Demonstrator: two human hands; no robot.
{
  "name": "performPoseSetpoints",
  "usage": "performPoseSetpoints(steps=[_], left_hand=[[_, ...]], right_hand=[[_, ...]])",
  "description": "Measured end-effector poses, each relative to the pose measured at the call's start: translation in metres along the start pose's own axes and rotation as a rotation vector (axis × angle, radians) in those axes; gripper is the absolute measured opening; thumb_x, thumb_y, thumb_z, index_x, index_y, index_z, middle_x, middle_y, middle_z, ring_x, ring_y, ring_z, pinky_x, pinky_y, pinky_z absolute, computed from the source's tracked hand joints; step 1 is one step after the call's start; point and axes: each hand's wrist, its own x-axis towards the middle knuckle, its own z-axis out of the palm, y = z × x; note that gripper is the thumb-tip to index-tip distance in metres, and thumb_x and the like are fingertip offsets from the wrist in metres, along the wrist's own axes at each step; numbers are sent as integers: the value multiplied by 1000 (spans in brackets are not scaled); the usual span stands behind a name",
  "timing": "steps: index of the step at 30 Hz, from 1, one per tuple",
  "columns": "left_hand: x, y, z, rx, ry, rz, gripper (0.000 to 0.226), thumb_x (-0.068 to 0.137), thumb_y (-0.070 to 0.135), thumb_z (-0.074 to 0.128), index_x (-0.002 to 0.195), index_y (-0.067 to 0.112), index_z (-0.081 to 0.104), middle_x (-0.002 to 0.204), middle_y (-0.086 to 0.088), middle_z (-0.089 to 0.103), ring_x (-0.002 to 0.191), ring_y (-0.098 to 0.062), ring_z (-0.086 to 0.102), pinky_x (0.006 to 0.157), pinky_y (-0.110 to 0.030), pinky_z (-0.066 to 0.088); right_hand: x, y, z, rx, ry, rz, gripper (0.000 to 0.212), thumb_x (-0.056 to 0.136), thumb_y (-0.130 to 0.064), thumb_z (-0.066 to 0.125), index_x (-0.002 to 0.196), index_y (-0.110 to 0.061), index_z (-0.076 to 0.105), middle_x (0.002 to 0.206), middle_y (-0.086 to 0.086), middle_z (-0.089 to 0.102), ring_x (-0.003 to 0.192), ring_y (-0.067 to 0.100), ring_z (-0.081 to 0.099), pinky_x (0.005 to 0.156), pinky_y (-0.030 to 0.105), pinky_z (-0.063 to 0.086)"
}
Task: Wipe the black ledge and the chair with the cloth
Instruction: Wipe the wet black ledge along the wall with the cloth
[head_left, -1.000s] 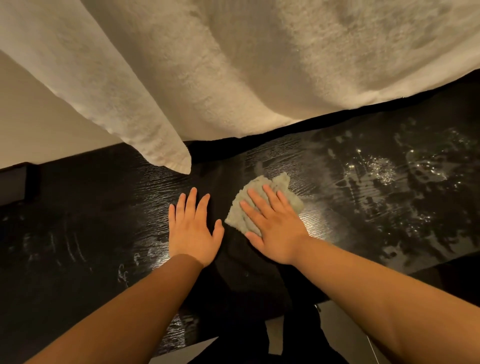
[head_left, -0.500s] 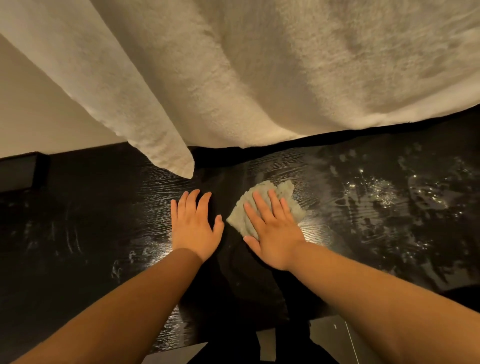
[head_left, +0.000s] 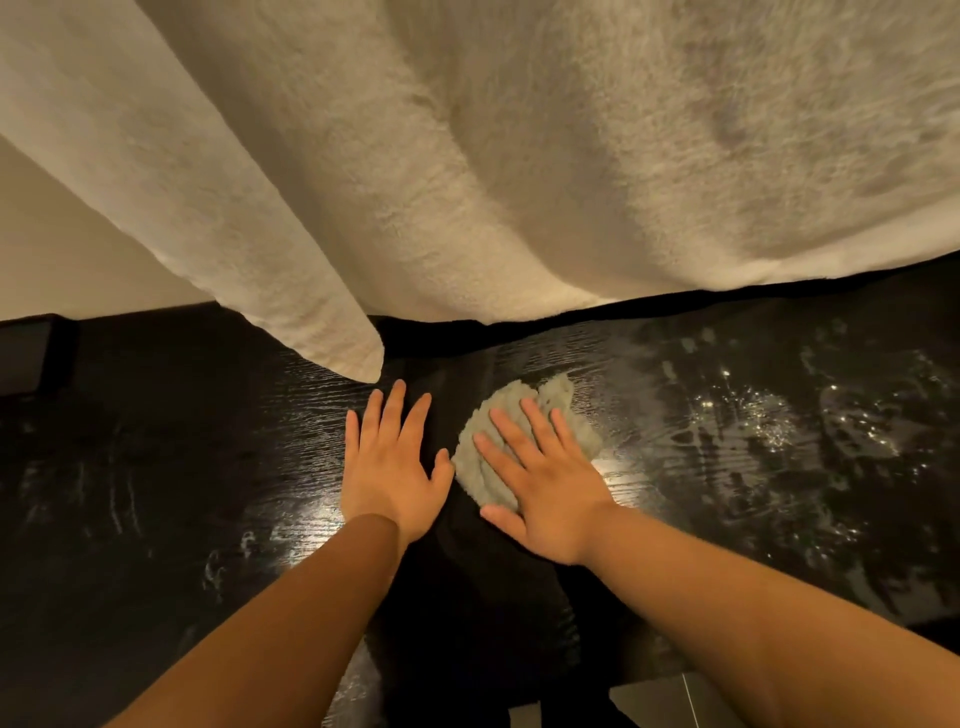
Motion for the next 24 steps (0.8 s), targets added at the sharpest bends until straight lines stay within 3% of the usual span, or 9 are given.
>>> performPoseSetpoints(steps=[3,9,13,17,19,24], left_hand=[[0,0,1,-8,-4,-8,74,95,56,39,163,30,29,175,-1,11,161,-27,2,130,-52,2],[2,0,1,4,-8,-15,74,94,55,40,163,29,31,174,-2,14,161,-28,5,130,-52,4],[2,0,2,1,-13,-15,74,93,54,42,162,29,32,174,-2,15,161,-28,5,130,-53,5],[1,-1,2,6,-18,-16,74,93,54,42,162,29,32,174,-2,15,161,-28,6,130,-54,7],[1,-1,2,9,-23,-22,74,92,54,42,161,30,32,174,-2,15,161,-28,6,130,-54,7],[3,0,1,3,-36,-31,73,93,55,42,161,31,32,174,-1,14,161,-27,5,130,-53,6]], right_hand=[[17,26,-8,-14,8,-78,77,98,-74,20,164,-35,8,172,-1,-7,155,32,-20,125,54,-11],[81,51,-40,53,21,260,79,97,-73,21,163,-36,-2,171,0,-9,155,36,-17,122,51,-19],[52,29,-27,45,57,182,78,99,-67,21,164,-30,0,171,4,-12,154,35,-22,123,53,-17],[26,29,-10,34,78,56,76,100,-66,30,164,-30,13,172,2,1,157,34,-11,126,56,0],[40,44,-16,7,86,34,76,98,-67,31,163,-32,16,172,2,6,157,36,-4,126,55,-2],[90,71,-41,-21,115,254,76,97,-69,17,163,-30,18,166,8,24,151,40,16,125,55,-4]])
